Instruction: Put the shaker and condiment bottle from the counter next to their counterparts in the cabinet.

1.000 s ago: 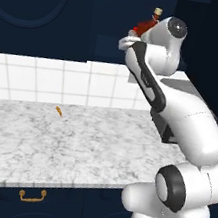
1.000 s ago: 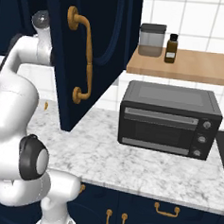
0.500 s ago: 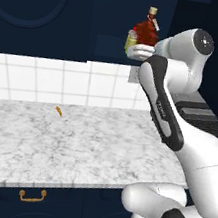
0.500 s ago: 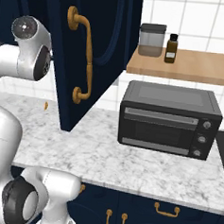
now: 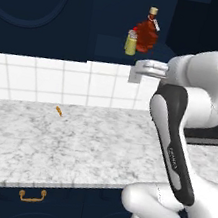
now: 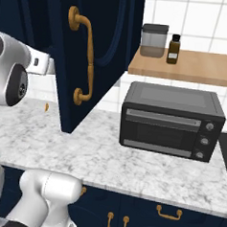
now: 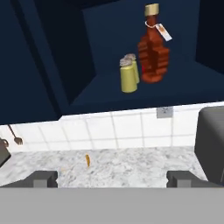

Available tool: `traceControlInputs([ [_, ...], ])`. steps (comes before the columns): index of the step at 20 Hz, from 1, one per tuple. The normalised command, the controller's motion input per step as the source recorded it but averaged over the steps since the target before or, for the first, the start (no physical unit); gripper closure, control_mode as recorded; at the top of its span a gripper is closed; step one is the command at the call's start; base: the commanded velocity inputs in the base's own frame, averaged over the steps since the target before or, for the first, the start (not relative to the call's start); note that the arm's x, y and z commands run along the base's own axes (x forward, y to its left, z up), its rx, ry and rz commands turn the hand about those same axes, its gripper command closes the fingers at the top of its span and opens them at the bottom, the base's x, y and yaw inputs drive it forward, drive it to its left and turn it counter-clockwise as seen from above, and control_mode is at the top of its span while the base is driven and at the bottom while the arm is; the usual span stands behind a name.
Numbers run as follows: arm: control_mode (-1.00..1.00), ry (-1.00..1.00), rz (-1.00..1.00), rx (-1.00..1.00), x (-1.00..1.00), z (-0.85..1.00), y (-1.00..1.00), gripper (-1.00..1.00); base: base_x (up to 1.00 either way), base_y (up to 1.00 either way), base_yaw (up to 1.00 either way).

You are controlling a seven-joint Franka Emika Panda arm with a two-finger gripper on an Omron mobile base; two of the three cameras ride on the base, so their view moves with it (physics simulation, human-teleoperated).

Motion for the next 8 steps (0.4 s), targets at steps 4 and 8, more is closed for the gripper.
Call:
traceControlInputs([
  [4,-1.0,-0.13,-0.09,0.0,-1.0,0.0,0.19,-1.0,0.0,0.0,0.0],
  [8,-1.0,-0.18,-0.06,0.0,-1.0,0.1,0.13,-1.0,0.0,0.0,0.0],
])
